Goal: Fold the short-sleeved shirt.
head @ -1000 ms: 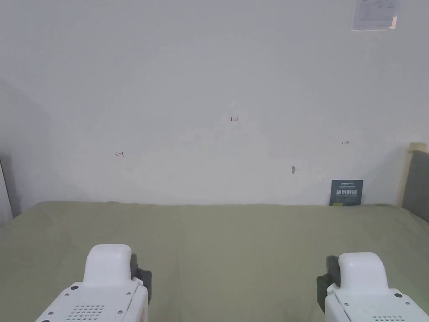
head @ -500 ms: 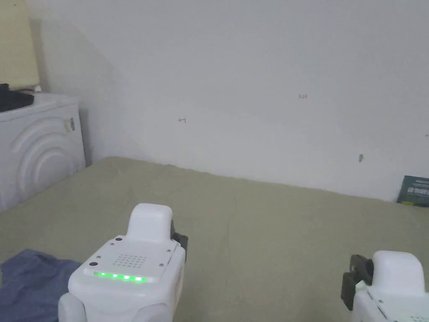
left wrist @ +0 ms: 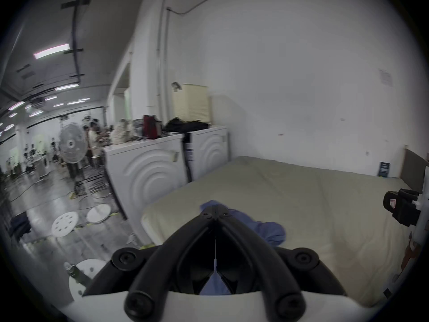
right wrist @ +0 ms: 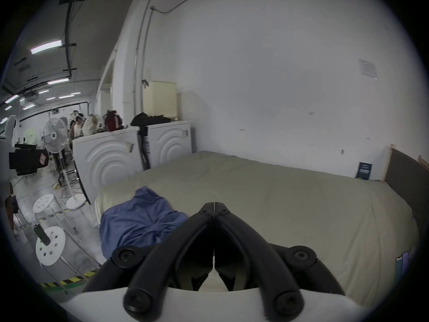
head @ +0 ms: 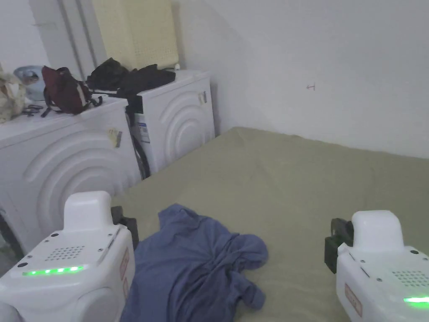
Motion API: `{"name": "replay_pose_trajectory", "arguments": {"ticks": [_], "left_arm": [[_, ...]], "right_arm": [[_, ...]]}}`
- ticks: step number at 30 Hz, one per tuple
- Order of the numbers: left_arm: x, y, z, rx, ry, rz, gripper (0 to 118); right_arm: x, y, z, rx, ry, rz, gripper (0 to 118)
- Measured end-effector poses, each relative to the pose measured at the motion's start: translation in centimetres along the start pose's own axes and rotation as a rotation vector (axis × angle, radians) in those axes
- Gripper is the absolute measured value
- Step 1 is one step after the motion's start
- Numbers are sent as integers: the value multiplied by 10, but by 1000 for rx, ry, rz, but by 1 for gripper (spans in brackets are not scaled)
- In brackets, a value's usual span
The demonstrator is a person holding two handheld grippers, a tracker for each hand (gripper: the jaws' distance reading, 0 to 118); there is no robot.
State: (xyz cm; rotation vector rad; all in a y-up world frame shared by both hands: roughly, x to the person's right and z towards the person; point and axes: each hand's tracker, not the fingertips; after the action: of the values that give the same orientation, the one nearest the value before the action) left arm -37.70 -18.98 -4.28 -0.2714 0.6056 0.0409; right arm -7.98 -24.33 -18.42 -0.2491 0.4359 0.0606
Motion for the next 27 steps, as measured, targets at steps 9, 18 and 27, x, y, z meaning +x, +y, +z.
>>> {"name": "replay_pose_trajectory", "arguments": {"ticks": [9, 18, 27], "left_arm": [[0, -9, -23, -85, -57, -53, 0], [40, -49, -104, -312, -244, -126, 0], [83, -127, -228, -671, -314, -141, 0]], "right_arm": [[-5, -6, -8, -33, 30, 7, 0], [14, -32, -23, -128, -2, 14, 0], [18, -79, -42, -269, 2, 47, 0]]}}
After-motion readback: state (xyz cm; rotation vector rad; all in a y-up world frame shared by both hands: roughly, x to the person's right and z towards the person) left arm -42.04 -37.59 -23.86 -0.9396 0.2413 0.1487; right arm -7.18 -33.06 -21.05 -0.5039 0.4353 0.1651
